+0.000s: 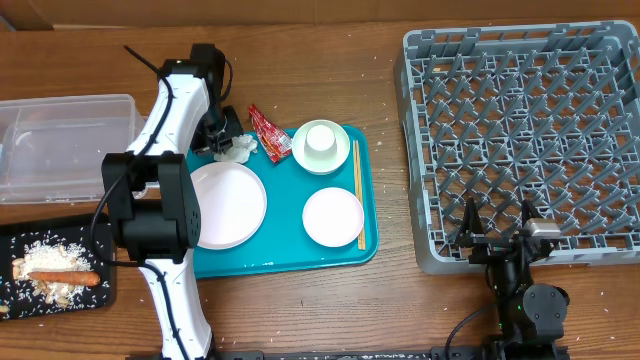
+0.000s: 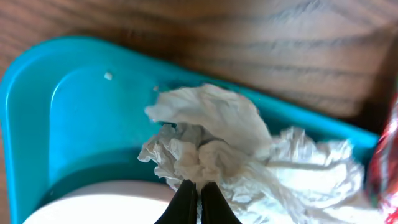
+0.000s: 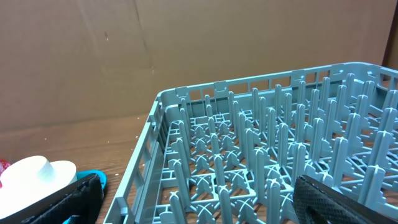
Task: Sort waste into correct bins and load items into the dishwasher
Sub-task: 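Carry the tissue left and release it into the clear bin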
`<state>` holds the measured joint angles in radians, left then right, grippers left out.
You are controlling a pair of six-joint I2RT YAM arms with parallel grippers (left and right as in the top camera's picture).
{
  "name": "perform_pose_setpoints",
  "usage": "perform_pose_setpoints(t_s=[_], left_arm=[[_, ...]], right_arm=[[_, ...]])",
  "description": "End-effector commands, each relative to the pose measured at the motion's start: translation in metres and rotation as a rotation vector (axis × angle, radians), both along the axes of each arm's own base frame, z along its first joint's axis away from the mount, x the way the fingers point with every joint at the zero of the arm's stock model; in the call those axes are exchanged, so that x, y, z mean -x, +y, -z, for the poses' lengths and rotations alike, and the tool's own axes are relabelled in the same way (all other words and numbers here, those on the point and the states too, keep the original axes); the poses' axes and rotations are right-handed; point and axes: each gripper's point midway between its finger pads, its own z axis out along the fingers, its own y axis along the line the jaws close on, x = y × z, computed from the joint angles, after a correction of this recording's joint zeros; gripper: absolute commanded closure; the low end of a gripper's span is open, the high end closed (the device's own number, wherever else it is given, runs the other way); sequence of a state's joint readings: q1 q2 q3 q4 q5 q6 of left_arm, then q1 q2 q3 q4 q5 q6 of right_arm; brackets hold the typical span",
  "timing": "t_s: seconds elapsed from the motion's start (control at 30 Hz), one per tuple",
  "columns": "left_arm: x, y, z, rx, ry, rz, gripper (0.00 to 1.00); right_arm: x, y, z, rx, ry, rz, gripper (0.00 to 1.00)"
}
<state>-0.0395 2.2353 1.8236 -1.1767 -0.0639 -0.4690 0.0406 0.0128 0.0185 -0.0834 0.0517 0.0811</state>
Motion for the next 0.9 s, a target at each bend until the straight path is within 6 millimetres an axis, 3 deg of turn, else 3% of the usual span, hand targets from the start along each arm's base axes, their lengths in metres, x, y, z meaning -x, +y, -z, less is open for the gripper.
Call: perform_pose_setpoints(t_s=[0.0, 0.27, 0.43, 0.67, 0.87], left_arm=[[-0.014, -0.006, -0.025, 0.016, -0.048, 0.007, 0.96], [-0.04, 0.009, -0.113, -0.01, -0.192, 0.034, 0.96], [-0.047, 0.054, -0.147, -0.12, -0.265, -0.037, 0.96], [-0.034, 0.141, -0.159, -0.283, -0.271, -0.208, 0.96], [-0.021, 0.2, -0.162, -0.307, -0.291, -0.352, 0.96]], right_arm=[[0.0, 0.0, 0.002, 0.003, -0.002, 0.001, 0.0], [0.0, 0.0, 0.002, 0.003, -0.003, 0.001, 0.0], [0.0, 0.0, 0.002, 0.003, -0.002, 0.001, 0.0], [0.0, 0.0, 0.002, 0.003, -0.003, 0.001, 0.0], [0.0, 0.0, 0.002, 0.003, -0.002, 0.001, 0.0]])
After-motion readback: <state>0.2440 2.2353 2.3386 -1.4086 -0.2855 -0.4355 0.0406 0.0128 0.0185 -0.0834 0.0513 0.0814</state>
